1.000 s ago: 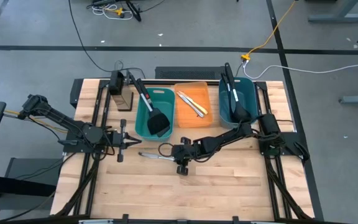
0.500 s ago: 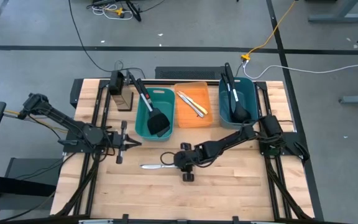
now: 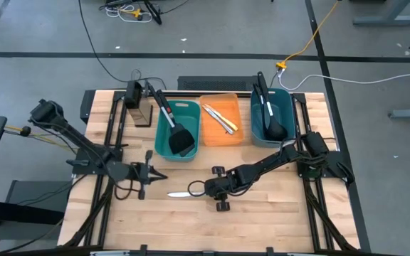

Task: Pick & Place Kitchen Items
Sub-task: Put the silver table knife into the orange bin

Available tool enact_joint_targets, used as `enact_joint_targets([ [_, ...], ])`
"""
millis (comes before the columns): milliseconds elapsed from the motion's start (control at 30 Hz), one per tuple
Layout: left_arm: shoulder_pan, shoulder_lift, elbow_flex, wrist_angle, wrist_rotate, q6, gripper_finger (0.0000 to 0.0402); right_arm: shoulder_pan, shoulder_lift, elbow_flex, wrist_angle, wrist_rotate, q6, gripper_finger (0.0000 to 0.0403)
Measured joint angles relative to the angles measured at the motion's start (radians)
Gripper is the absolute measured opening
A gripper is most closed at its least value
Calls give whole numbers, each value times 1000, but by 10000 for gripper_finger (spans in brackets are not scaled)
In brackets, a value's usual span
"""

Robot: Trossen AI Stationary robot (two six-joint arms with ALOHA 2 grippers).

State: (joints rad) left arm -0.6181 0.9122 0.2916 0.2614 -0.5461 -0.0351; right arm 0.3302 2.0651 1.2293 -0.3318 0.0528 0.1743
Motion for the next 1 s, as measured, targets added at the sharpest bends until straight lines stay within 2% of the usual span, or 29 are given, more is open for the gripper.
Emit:
enact_joint_targets([
  [100, -34, 111, 33, -2, -67, -57, 2, 2, 0, 0, -3, 3, 0, 95],
  [267, -64, 291, 87, 1, -101, -187, 2, 2, -1, 0, -1, 10, 13, 95],
  [533, -78, 532, 148, -1, -56, -305, 2, 4, -1, -5, 17, 31, 17, 95],
  [800, -111, 664, 173, 1, -34, -392, 3, 3, -1, -5, 18, 42, 32, 95],
  [1000, -112, 680, 179, 1, -49, -400, 6, 3, -1, -5, 18, 59, 34, 96],
])
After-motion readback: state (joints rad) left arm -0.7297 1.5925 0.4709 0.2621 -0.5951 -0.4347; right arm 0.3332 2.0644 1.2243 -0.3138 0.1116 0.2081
